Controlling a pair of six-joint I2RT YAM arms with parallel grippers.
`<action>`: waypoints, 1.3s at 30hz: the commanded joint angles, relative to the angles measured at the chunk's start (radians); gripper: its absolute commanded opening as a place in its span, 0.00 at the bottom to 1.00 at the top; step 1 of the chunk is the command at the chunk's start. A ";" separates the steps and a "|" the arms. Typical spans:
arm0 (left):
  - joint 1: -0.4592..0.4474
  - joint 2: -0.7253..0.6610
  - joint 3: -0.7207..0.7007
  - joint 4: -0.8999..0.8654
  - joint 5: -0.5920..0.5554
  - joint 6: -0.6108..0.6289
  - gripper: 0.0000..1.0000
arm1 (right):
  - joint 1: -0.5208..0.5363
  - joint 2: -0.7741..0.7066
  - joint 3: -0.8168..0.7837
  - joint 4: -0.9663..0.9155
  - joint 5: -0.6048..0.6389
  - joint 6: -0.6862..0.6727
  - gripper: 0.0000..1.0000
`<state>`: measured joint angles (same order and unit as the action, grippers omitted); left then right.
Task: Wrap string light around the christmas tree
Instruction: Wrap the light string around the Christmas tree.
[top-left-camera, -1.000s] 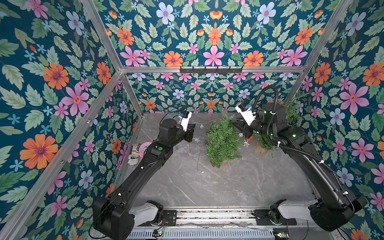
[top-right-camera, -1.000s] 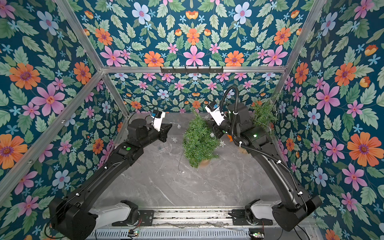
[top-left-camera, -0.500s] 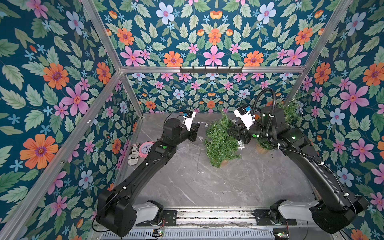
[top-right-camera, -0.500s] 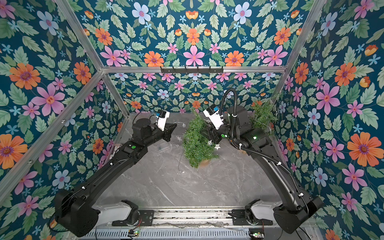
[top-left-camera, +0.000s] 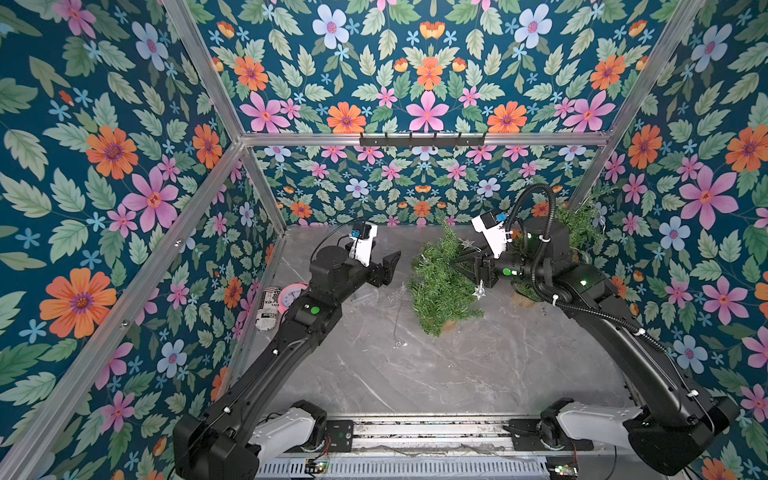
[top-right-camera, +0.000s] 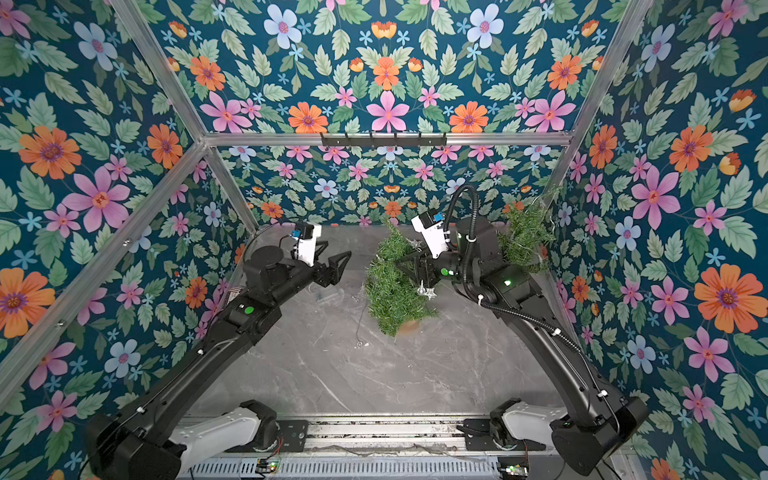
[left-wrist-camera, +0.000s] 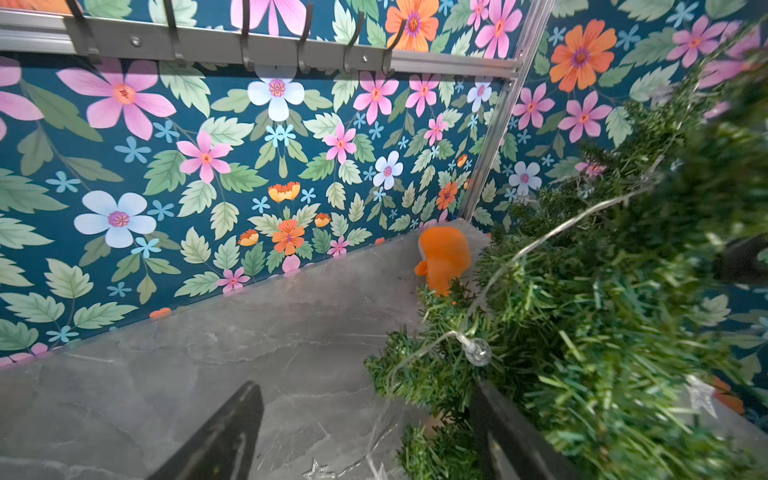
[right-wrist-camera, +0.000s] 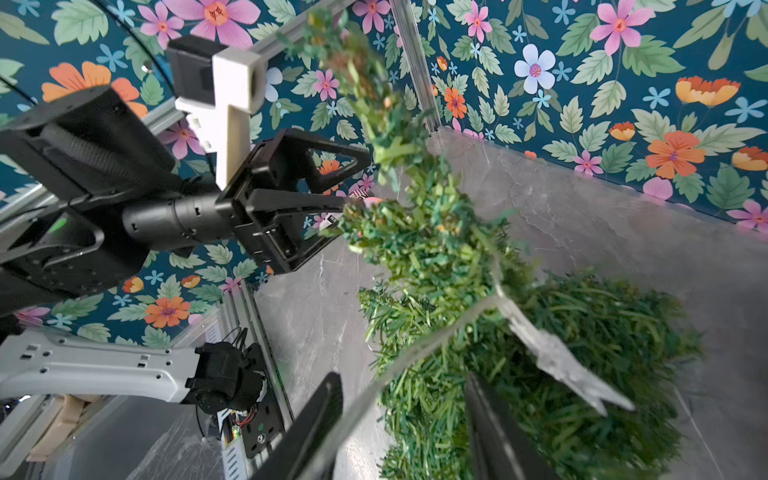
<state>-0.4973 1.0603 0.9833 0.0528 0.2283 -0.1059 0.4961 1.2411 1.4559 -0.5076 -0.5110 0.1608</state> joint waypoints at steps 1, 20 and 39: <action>-0.013 -0.049 -0.021 0.047 0.093 -0.078 0.56 | 0.001 -0.014 0.006 0.059 0.005 0.068 0.43; -0.701 0.153 -0.139 0.559 -0.422 -0.046 0.56 | 0.000 -0.066 -0.032 0.122 0.038 0.194 0.36; -0.718 0.470 0.068 0.789 -0.635 0.096 0.51 | 0.000 -0.107 -0.068 0.162 0.082 0.239 0.34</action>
<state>-1.2160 1.5154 1.0309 0.7891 -0.3679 -0.0490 0.4953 1.1450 1.3872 -0.3779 -0.4416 0.3874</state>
